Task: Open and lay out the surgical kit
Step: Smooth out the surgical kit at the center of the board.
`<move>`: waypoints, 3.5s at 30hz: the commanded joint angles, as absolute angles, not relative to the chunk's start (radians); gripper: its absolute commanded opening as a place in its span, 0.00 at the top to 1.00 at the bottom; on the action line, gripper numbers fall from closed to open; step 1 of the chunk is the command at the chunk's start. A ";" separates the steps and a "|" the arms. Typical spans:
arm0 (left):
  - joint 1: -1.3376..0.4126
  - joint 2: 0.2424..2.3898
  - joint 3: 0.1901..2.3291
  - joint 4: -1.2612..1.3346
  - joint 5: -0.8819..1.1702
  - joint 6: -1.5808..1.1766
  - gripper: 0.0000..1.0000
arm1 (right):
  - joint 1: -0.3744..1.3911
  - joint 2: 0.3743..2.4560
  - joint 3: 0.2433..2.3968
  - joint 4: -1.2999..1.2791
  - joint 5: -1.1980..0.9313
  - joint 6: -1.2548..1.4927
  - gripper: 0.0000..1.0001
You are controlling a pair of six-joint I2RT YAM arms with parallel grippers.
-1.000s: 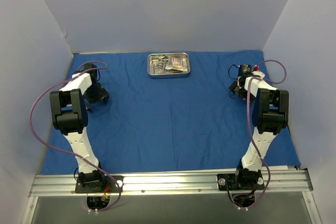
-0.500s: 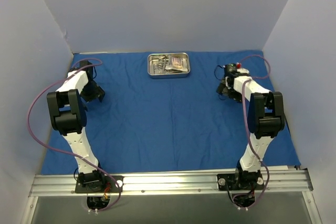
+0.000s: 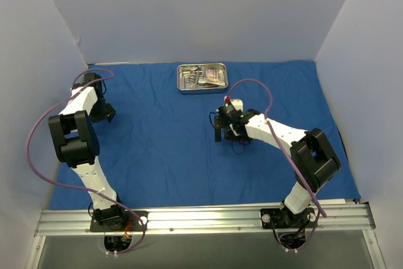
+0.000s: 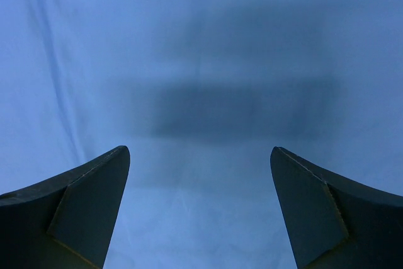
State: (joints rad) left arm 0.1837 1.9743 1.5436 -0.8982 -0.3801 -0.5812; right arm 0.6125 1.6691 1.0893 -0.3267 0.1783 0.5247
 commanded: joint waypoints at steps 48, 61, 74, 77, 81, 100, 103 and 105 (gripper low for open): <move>0.153 2.011 1.771 -0.439 -0.074 -0.462 0.00 | 0.753 1.499 0.890 -0.259 0.112 0.509 0.09; 0.140 2.308 2.031 -0.488 -0.005 -0.397 0.07 | 0.755 1.542 0.885 -0.247 0.109 0.529 0.09; 0.189 2.474 2.181 -0.730 -0.144 -0.436 0.07 | 0.755 1.543 0.894 -0.273 0.144 0.561 0.09; 0.215 2.474 2.160 -0.765 -0.156 -0.459 0.07 | 0.755 1.542 0.897 -0.276 0.149 0.564 0.09; 0.264 2.462 2.112 -0.781 -0.167 -0.463 0.07 | 0.756 1.552 0.907 -0.281 0.155 0.558 0.09; 0.261 2.323 2.232 -0.879 -0.252 -0.509 0.03 | 0.761 1.476 0.994 -0.342 0.213 0.555 0.09; 0.219 2.281 2.253 -0.902 -0.284 -0.508 0.05 | 0.762 1.434 1.021 -0.371 0.244 0.560 0.09; 0.170 2.249 2.255 -0.896 -0.288 -0.499 0.06 | 0.762 1.399 1.029 -0.385 0.265 0.566 0.08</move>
State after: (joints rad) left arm 0.2394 2.3817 2.1845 -0.8780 -0.2485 -0.4934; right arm 0.7547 1.4731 0.9810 -0.3172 0.1875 0.5518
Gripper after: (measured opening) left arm 0.943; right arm 0.913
